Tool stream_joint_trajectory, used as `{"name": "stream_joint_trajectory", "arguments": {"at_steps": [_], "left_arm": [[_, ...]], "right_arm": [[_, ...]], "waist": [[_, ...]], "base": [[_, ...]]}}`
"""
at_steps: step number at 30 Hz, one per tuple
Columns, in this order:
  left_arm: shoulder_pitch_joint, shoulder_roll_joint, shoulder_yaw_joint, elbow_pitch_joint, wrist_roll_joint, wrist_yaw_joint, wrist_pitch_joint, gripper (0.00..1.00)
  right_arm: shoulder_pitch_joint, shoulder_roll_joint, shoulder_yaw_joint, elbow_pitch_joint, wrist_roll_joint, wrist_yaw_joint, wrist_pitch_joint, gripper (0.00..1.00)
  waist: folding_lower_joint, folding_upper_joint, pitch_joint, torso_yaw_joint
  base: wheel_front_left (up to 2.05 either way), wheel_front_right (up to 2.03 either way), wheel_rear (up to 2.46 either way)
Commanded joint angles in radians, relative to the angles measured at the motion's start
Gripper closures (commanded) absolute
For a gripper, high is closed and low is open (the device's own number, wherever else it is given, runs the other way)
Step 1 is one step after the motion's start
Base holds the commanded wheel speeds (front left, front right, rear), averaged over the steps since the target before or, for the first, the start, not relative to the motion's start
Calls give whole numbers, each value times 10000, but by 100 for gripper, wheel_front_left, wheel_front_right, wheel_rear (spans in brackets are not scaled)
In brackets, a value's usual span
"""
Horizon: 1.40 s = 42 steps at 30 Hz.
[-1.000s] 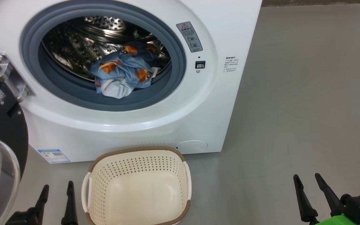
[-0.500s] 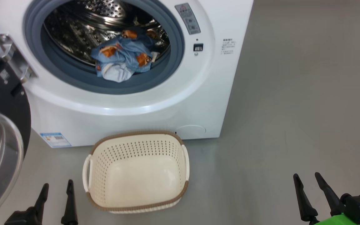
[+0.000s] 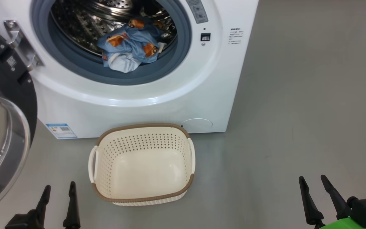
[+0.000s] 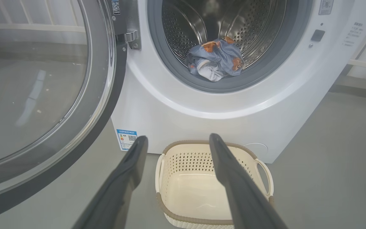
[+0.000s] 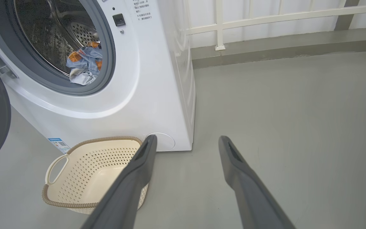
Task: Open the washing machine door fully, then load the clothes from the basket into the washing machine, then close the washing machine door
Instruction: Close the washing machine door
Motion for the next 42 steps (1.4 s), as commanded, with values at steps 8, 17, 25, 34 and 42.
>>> {"name": "stream_joint_trajectory", "arguments": {"at_steps": [8, 17, 25, 34, 42], "left_arm": [[-173, 68, 527, -451, -98, -27, -63, 0], [164, 62, 348, -620, -582, 233, -63, 0], [416, 62, 206, -632, -879, 467, -63, 0], [701, 61, 10, -680, -1063, 579, -63, 0], [885, 61, -93, -740, -1148, 639, -63, 0]], "right_arm": [[-230, -193, 452, -347, -92, 27, -76, 0], [-455, -467, 986, -176, -85, 27, -76, 0], [-647, -667, 1422, -92, -25, 27, -76, 0], [-750, -729, 1921, 28, 59, 27, -76, 0], [-779, -709, 2139, 122, 132, 27, -76, 0]], "waist": [[0, -1, 29, 1039], [0, -1, -206, 2554], [0, -1, -318, 3713], [0, -1, -532, 4766], [0, -1, -744, 5295]], "base": [[0, 0, 0], [0, 0, 0], [0, 0, 0], [0, 0, 0], [0, 0, 0]]}}
